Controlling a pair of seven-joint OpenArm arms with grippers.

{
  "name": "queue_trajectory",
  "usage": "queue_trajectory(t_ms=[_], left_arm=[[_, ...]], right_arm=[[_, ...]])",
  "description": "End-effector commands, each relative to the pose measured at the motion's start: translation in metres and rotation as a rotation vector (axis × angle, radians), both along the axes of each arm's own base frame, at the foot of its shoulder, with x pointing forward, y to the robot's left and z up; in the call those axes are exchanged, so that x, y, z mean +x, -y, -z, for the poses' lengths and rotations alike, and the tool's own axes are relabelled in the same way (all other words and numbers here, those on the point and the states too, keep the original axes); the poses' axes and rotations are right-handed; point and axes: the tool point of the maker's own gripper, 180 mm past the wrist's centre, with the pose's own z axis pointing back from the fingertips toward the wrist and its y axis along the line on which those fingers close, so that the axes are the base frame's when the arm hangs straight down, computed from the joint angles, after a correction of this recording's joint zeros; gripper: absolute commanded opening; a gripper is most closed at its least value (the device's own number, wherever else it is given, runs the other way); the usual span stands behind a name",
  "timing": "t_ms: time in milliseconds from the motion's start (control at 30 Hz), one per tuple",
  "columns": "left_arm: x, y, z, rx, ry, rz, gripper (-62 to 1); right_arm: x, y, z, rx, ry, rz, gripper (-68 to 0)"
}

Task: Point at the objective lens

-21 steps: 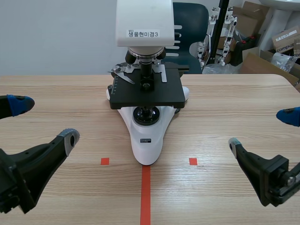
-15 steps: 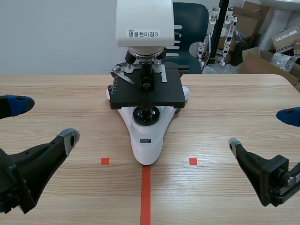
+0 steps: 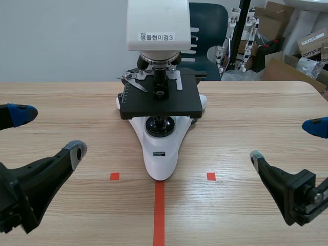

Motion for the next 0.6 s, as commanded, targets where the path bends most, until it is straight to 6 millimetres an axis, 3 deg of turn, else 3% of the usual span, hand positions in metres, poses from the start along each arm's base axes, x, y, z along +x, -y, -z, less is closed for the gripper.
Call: queue_trajectory(t_ms=[0, 433, 467, 567], left_arm=[[0.0004, 0.0038, -0.0069, -0.027, 0.02, 0.002, 1.4], [-0.0009, 0.0048, -0.0039, 0.015, 0.033, 0.016, 1.4], [-0.0009, 0.0049, -0.0041, 0.017, 0.035, 0.017, -3.7], [0.0012, 0.006, -0.003, 0.068, 0.058, 0.033, -29.7]], right_arm=[[0.0041, -0.0007, -0.0074, 0.005, 0.027, -0.006, 0.4], [0.0041, -0.0007, -0.0074, 0.005, 0.027, -0.006, 0.4], [0.0041, -0.0007, -0.0074, 0.005, 0.027, -0.006, 0.4], [0.0041, -0.0007, -0.0074, 0.005, 0.027, -0.006, 0.4]])
